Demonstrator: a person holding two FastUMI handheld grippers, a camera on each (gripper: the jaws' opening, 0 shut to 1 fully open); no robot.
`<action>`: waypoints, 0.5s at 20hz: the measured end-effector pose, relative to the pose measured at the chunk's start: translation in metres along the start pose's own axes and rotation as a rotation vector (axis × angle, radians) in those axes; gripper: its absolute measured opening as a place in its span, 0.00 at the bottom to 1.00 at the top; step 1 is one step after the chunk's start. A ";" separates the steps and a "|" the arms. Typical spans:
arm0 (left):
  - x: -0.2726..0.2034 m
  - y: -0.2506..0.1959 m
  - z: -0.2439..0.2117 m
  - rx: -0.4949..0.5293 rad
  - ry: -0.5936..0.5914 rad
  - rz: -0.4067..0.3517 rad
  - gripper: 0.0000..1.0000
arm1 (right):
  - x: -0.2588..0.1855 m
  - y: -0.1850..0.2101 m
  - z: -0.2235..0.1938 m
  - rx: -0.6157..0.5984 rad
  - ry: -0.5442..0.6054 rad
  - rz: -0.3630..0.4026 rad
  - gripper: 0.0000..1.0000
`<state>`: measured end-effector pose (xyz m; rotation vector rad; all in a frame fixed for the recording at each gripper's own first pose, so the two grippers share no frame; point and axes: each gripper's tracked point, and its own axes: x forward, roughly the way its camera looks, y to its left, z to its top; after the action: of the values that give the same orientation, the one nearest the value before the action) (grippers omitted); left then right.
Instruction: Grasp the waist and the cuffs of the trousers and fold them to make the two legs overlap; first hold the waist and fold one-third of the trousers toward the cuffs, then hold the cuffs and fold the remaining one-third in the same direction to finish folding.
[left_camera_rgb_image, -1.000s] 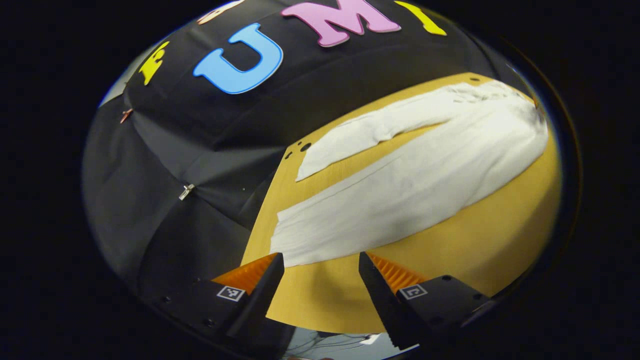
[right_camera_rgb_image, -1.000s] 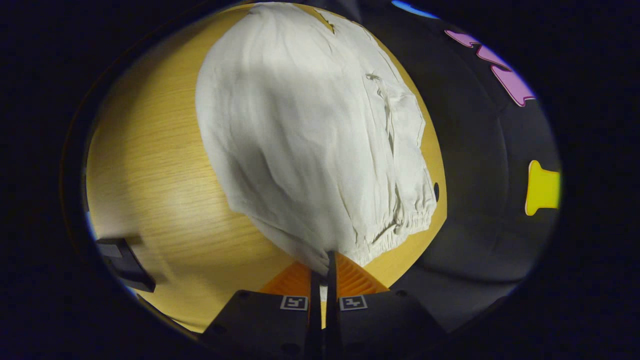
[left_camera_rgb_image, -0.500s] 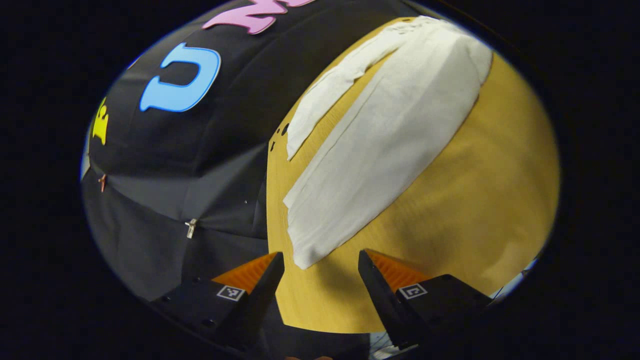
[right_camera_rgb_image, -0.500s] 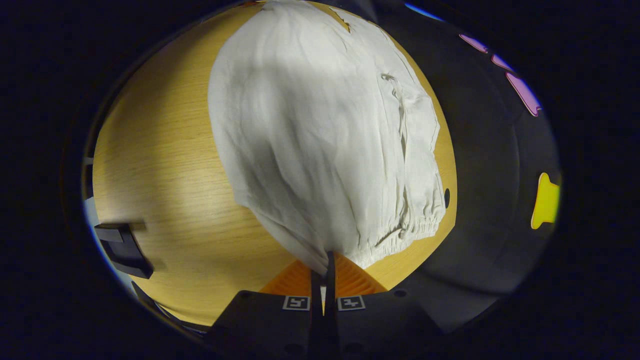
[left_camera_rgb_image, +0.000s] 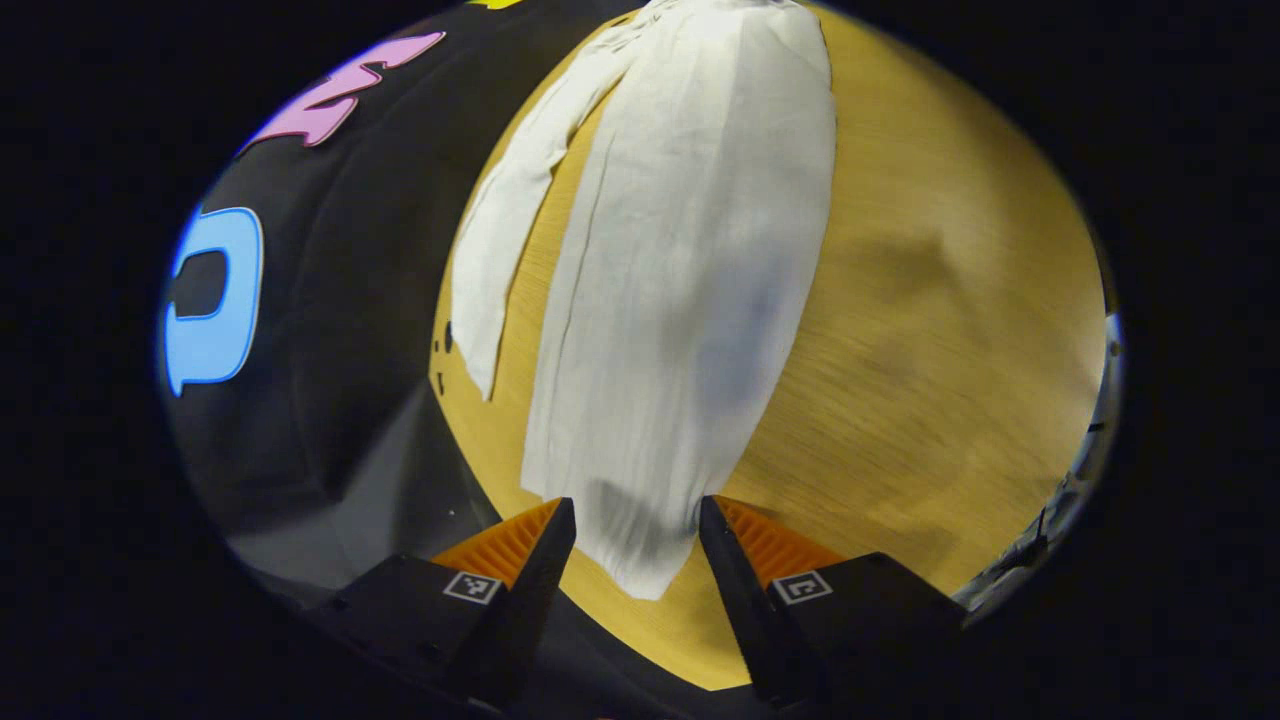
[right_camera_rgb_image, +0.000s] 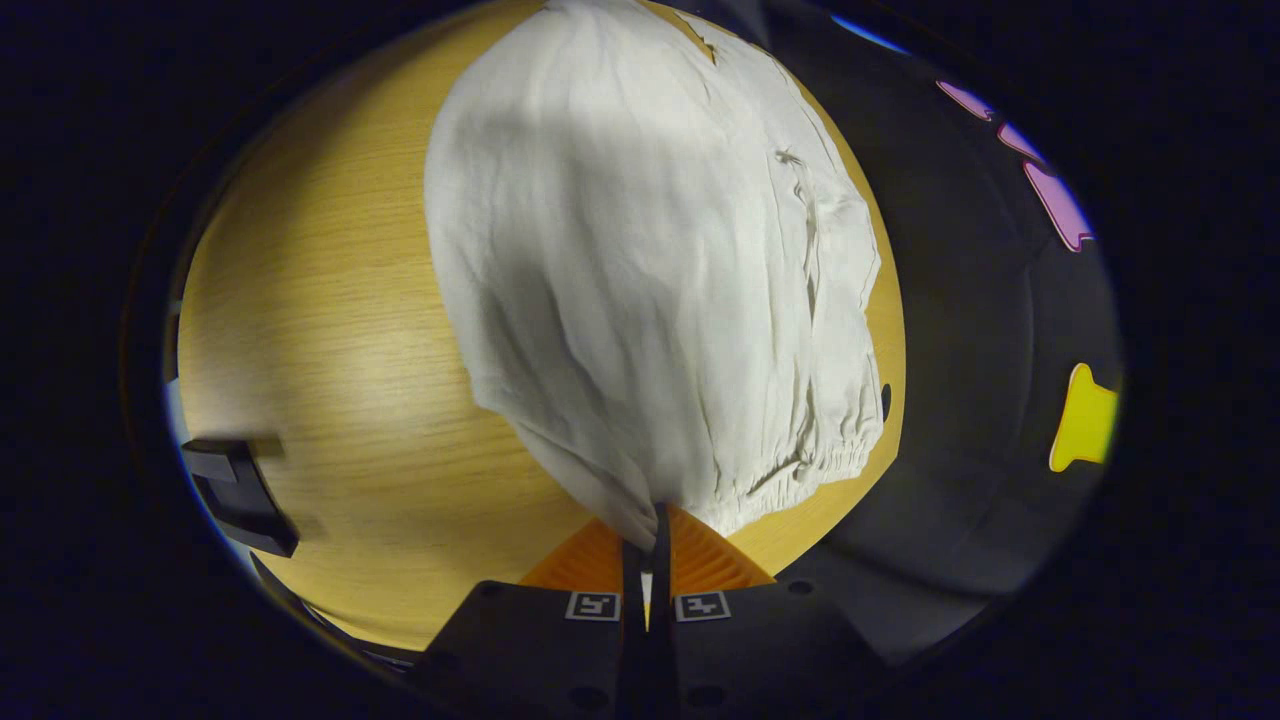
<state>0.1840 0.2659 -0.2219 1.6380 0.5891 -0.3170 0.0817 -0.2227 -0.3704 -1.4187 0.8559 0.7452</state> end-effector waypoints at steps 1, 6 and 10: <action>-0.003 -0.003 0.002 -0.008 0.012 -0.029 0.80 | 0.000 0.000 0.000 0.001 0.001 0.000 0.05; 0.003 -0.010 0.004 -0.028 0.031 -0.112 0.49 | 0.000 -0.001 0.000 0.003 0.001 -0.001 0.05; 0.008 -0.011 0.004 0.002 0.042 -0.118 0.20 | 0.001 -0.001 -0.001 0.003 -0.005 0.001 0.05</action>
<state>0.1848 0.2642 -0.2360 1.6179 0.7190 -0.3703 0.0826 -0.2237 -0.3708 -1.4129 0.8533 0.7477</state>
